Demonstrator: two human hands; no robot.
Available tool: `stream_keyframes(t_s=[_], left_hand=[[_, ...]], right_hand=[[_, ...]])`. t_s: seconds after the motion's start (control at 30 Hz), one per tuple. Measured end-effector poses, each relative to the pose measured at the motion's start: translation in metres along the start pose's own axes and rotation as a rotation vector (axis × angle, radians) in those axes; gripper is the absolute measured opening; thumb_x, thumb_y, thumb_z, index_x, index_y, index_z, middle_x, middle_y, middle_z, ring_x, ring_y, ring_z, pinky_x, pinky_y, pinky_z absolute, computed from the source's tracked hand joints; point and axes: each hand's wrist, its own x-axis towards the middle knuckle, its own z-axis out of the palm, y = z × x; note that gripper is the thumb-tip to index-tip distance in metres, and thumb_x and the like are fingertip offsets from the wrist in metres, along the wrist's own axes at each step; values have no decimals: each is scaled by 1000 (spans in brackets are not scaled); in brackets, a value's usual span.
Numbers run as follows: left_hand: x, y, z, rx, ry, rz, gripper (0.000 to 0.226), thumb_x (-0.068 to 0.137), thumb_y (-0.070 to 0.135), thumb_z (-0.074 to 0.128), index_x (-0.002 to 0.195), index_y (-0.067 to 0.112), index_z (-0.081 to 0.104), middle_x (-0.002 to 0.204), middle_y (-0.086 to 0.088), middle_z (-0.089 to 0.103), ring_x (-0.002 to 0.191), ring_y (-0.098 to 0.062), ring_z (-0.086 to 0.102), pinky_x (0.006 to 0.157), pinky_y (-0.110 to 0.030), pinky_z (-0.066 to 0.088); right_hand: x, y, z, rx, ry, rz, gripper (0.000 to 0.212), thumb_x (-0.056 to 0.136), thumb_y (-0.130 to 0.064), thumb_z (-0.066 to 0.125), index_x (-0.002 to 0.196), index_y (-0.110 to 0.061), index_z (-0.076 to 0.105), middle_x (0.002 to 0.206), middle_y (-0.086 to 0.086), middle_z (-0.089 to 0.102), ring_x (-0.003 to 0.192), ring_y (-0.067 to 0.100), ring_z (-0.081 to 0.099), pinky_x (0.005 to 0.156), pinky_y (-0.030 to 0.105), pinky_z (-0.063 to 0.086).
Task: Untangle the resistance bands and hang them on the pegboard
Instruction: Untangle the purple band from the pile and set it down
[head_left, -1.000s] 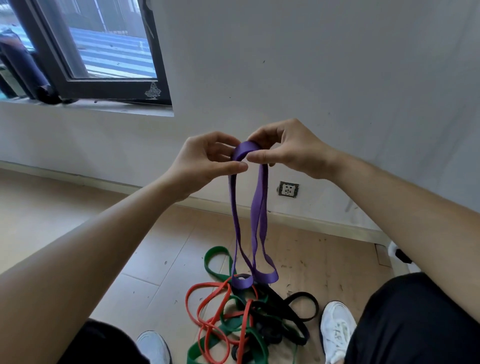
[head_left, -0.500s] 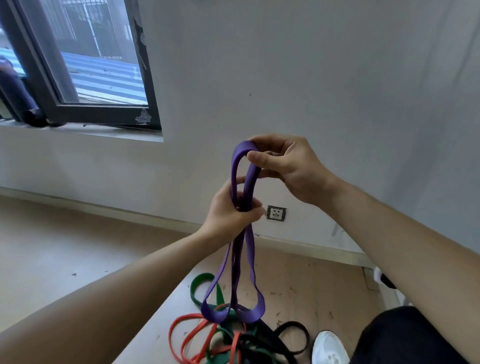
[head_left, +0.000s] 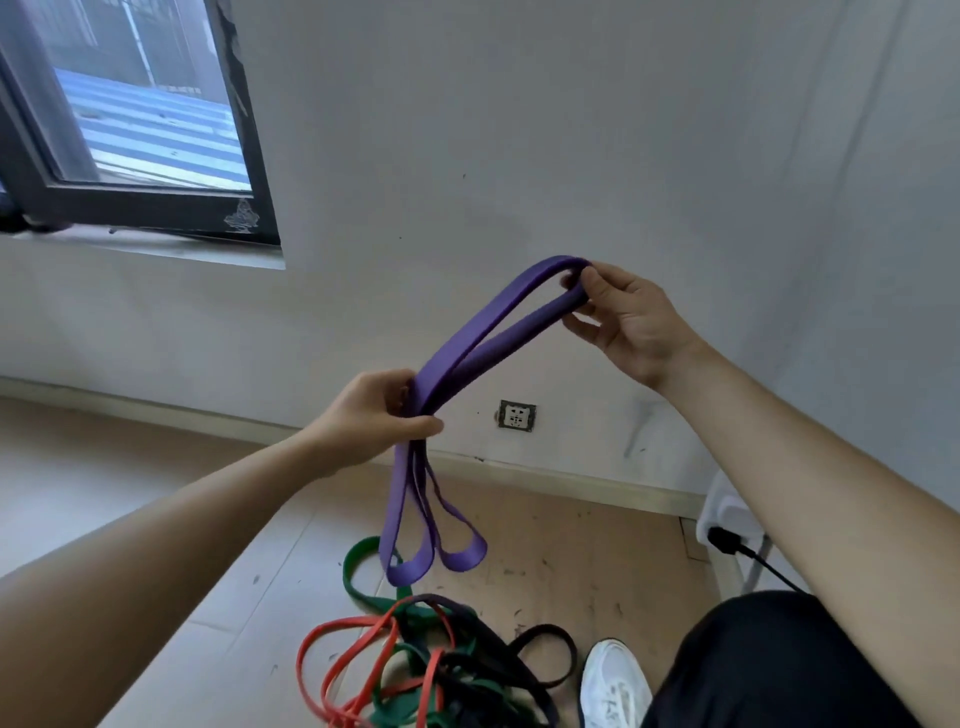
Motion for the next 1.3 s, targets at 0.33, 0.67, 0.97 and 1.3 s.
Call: stream_keyframes(t_s=[0.33, 0.67, 0.97, 1.3], left_hand=[[2, 16, -28, -207, 199, -10, 25, 77, 5, 86, 96, 19, 76, 87, -4, 79, 77, -14, 73, 76, -23, 61], [-4, 27, -30, -141, 70, 64, 26, 76, 3, 86, 98, 13, 76, 81, -1, 78, 72, -9, 72, 66, -19, 55], [-10, 22, -37, -11, 10, 148, 31, 78, 0, 83, 105, 14, 75, 88, -4, 78, 80, -13, 73, 74, -24, 59], [-19, 4, -23, -28, -70, 38, 27, 82, 15, 83, 106, 15, 72, 97, -3, 77, 93, -15, 75, 89, -36, 61]], right_hand=[[-6, 40, -42, -528, -223, 352, 30, 94, -7, 68, 124, -7, 66, 120, 10, 73, 112, 24, 69, 95, 43, 57], [-17, 25, 55, -945, -448, 64, 72, 80, -33, 85, 143, -23, 53, 131, -6, 63, 118, 8, 60, 94, 21, 52], [-22, 44, 97, -962, -496, -82, 25, 87, -28, 79, 107, -15, 72, 93, 10, 72, 87, 28, 67, 87, 53, 52], [-22, 12, 97, -610, -413, -134, 18, 92, -10, 72, 109, -4, 71, 93, 7, 69, 86, 14, 64, 87, 32, 52]])
